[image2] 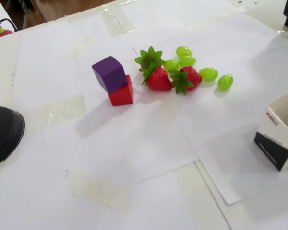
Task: Put the purple cube on top of the red cube
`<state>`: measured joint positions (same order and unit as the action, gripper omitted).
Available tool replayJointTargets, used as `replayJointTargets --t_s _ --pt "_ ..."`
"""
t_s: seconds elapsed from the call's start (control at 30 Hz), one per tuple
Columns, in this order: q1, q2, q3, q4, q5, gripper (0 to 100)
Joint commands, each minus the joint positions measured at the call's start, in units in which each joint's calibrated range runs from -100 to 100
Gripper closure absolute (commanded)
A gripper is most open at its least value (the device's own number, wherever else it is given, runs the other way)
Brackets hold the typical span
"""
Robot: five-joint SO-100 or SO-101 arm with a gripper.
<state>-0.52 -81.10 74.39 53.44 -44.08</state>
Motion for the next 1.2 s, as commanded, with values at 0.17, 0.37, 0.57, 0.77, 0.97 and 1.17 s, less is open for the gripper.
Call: replayJointTargets --t_s 0.17,0.37,0.57,0.77,0.97,1.17 --pt "1.3 -6.3 22.9 -8.9 -0.1 100" --pt "1.6 -6.9 25.6 -5.2 1.4 100" --pt "1.3 -6.9 25.6 -1.6 1.4 100" --pt "-0.1 -9.3 25.6 2.1 2.3 100" --pt "-0.7 -9.3 25.6 3.5 2.7 100" --pt "-0.7 -10.0 25.6 3.2 2.4 100"
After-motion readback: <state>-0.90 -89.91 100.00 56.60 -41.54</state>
